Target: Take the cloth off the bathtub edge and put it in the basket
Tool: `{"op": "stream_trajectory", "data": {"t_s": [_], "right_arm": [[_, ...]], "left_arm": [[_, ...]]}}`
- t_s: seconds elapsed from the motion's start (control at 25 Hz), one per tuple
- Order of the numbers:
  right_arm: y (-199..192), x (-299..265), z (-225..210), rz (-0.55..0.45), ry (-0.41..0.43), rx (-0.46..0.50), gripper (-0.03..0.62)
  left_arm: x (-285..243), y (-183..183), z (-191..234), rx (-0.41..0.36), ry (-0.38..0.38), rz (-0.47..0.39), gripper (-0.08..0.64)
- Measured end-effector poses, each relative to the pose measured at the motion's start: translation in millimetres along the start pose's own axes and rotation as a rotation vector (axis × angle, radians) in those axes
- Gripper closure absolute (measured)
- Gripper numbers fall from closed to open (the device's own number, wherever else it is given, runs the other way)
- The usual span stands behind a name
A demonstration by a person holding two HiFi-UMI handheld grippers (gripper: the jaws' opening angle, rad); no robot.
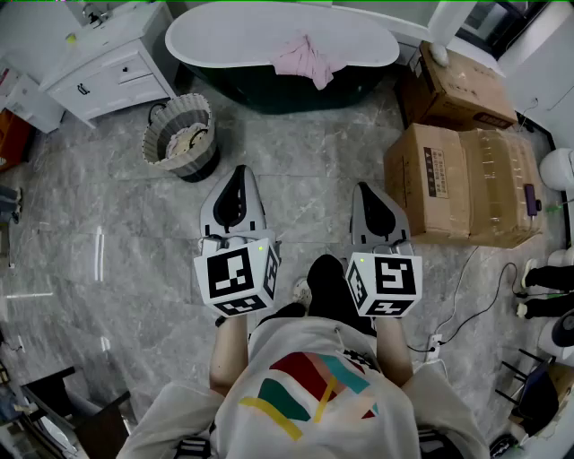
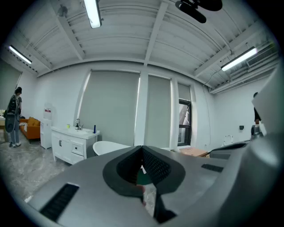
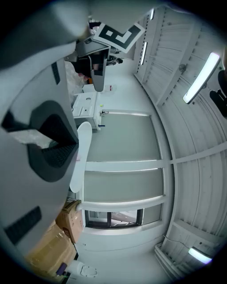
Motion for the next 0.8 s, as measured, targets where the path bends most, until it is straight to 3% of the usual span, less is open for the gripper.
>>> {"op": "stream_trajectory", "data": {"t_s": [0.44,0.8], "right_arm": [[5.0,-8.1,7.6,-0.026,0.014,0.030,0.584],[26.9,-29.7,-4.3,-0.106,0.066,-0.059,0.584]], "left_arm": [[-6.4,-3.4,8.5,0.024,0.002,-0.015,0.540],[-24.5,13.3,12.4,-0.017,0.024,-0.067,0.541]]}}
Point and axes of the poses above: the fingertips, and each gripper's own axes: x backward along the fingers, z to its left, y out of its top, the point moved 5 cm from there along x, backward along the fingers, and after that the axes turned 10 degrees about -y, right-handed, at the moved point
